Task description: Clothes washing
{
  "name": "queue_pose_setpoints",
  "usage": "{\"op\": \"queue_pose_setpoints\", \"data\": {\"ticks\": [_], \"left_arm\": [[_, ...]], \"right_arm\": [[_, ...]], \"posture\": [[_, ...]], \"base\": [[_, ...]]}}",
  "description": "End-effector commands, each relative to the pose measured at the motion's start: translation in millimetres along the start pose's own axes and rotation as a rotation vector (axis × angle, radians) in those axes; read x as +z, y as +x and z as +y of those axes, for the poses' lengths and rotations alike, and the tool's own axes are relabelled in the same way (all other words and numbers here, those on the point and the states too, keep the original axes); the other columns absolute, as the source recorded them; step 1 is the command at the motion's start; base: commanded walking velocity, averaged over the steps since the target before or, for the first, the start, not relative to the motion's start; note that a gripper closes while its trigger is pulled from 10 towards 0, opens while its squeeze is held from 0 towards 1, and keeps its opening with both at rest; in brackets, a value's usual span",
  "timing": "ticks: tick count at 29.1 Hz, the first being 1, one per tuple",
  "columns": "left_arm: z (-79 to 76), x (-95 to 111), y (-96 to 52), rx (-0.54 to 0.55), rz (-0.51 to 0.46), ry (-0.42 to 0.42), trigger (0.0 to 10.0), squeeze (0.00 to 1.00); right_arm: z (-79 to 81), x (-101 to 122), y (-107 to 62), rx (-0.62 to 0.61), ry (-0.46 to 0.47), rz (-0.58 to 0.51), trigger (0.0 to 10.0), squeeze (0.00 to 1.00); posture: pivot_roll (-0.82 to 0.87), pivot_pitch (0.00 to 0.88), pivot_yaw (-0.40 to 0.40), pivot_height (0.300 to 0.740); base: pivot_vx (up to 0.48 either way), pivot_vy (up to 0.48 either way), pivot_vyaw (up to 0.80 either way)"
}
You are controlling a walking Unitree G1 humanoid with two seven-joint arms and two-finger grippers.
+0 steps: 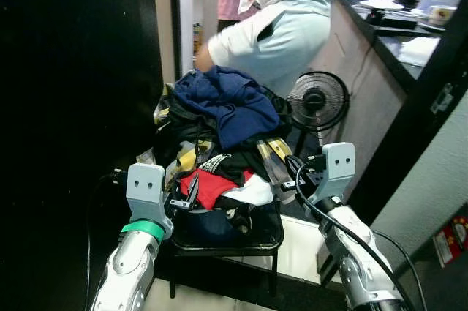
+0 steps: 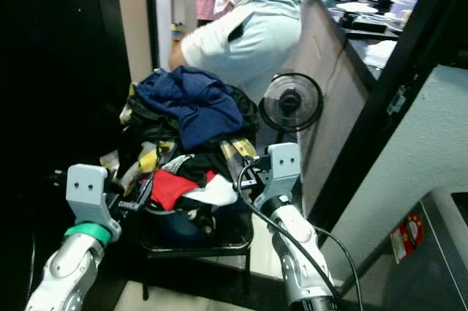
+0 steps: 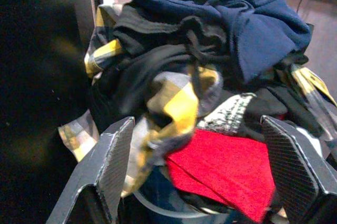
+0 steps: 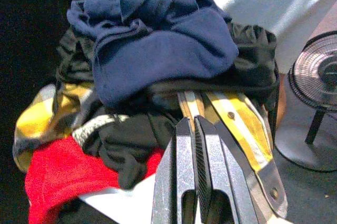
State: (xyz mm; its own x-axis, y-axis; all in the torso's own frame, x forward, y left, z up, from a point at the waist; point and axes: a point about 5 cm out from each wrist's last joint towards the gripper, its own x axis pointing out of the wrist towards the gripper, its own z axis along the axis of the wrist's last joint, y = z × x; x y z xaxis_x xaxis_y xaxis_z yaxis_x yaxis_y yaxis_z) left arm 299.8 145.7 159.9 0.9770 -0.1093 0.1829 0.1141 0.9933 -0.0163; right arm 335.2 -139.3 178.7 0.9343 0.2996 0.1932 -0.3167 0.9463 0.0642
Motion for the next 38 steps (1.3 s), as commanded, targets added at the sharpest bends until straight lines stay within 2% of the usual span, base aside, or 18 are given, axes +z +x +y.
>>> {"op": "queue_pose_setpoints", "data": {"ticks": [1, 9, 17, 18, 22, 23, 25, 29, 38], "left_arm": [[3.3, -2, -1.6, 0.012, 0.006, -0.003, 10.0, 0.00], [4.8, -6, 1.0, 0.021, 0.032, -0.011, 10.0, 0.00], [5.2, -11, 2.8, 0.023, 0.055, -0.013, 10.0, 0.00], [3.6, -17, 3.3, 0.011, 0.087, 0.013, 10.0, 0.00], [1.4, -22, 2.7, -0.007, 0.105, 0.043, 10.0, 0.00], [-0.7, -26, 1.2, -0.028, 0.114, 0.099, 10.0, 0.00], [-0.4, -29, 0.8, -0.033, 0.107, 0.132, 10.0, 0.00], [5.4, -28, 3.8, 0.056, 0.063, 0.200, 10.0, 0.00], [-12.1, -29, -1.7, -0.019, 0.064, 0.136, 10.0, 0.00]], "right_arm": [[2.2, -2, -1.3, 0.002, 0.017, 0.002, 10.0, 0.00], [8.9, -11, -0.8, -0.019, 0.036, 0.044, 10.0, 0.00], [9.1, -20, -3.6, -0.032, 0.039, 0.082, 10.0, 0.00], [8.1, -25, -4.9, -0.047, 0.016, 0.105, 10.0, 0.00], [6.8, -31, -6.9, -0.066, 0.015, 0.124, 10.0, 0.00], [4.5, -38, -11.4, -0.081, 0.005, 0.152, 10.0, 0.00], [2.5, -44, -16.1, -0.090, -0.004, 0.177, 10.0, 0.00], [-0.4, -50, -23.7, -0.097, -0.013, 0.198, 10.0, 0.00], [0.6, -50, -25.7, -0.109, -0.006, 0.194, 10.0, 0.00]], "posture": [[-0.03, 0.008, -0.008, 0.740], [-0.02, 0.008, -0.003, 0.740], [-0.02, 0.010, -0.003, 0.740], [-0.01, 0.008, -0.001, 0.740], [-0.01, 0.004, 0.001, 0.740], [-0.02, 0.001, 0.005, 0.740], [-0.02, 0.000, 0.007, 0.740], [-0.02, 0.000, 0.019, 0.740], [-0.03, 0.000, 0.025, 0.740]], "base": [[0.000, 0.000, 0.00], [0.000, 0.000, 0.00], [0.000, 0.000, 0.00], [0.000, 0.000, 0.00], [0.000, 0.000, 0.00], [0.000, 0.000, 0.00], [0.000, 0.000, 0.00], [0.000, 0.000, 0.00], [0.000, 0.000, 0.00]]}}
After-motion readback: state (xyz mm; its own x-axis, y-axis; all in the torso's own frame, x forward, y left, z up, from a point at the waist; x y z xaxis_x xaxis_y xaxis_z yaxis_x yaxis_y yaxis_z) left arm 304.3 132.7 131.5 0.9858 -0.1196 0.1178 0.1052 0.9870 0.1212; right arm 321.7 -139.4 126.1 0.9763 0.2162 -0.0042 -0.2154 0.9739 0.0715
